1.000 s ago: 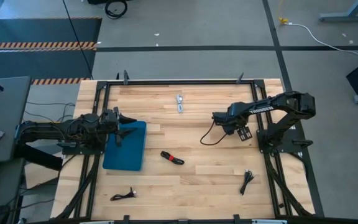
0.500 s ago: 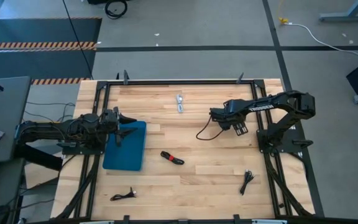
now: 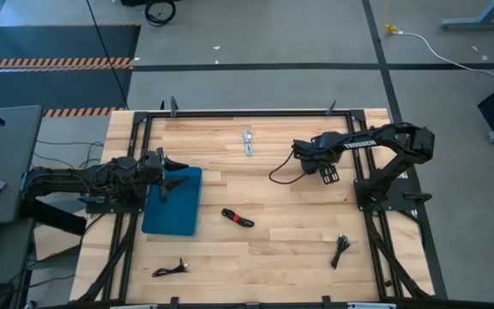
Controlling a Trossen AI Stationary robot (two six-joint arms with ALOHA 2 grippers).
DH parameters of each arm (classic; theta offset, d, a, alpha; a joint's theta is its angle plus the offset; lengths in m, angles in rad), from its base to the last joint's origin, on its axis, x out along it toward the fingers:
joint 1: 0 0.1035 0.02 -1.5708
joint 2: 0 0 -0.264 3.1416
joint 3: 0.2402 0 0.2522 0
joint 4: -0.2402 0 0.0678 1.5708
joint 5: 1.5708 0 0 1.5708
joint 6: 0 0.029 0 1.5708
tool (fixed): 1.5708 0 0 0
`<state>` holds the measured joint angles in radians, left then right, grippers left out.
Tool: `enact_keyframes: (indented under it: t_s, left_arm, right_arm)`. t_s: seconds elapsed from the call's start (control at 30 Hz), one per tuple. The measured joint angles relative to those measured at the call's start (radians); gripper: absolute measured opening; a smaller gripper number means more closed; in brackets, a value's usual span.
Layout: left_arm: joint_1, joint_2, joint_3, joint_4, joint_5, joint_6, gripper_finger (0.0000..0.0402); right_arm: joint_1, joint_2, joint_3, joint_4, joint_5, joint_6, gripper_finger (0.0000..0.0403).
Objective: Pick and place USB-C Cables
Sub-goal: Put the black charger cable into the blue bin
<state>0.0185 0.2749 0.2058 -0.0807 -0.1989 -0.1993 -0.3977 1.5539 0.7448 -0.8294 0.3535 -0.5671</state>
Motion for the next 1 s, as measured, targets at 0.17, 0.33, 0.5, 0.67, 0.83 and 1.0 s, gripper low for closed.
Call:
enact_keyframes:
  t_s: [0.17, 0.33, 0.5, 0.67, 0.83, 1.0]
  left_arm:
    - [0.0, 0.0, 0.0, 0.001, 0.0, 0.001, 0.0199]
    - [0.0, 0.0, 0.0, 0.002, -0.004, 0.002, 0.0199]
    - [0.0, 0.0, 0.0, 0.002, -0.016, 0.003, 0.0199]
    - [0.0, 0.0, 0.0, 0.025, -0.018, 0.004, 0.0199]
    - [0.0, 0.0, 0.0, 0.104, 0.001, 0.034, 0.0199]
    - [0.0, 0.0, 0.0, 0.176, 0.074, 0.039, 0.0199]
  right_arm:
    - [-0.005, -0.001, -0.01, 0.041, -0.025, -0.004, 0.0211]
    - [0.029, -0.002, -0.01, 0.051, -0.046, 0.049, 0.0131]
    - [0.08, -0.004, 0.003, 0.051, -0.098, 0.183, 0.005]
    - [0.169, -0.005, 0.105, 0.095, -0.188, 0.339, 0.005]
    - [0.289, -0.008, 0.279, 0.256, -0.262, 0.411, 0.005]
    - [0.382, -0.01, 0.434, 0.562, -0.343, 0.437, 0.005]
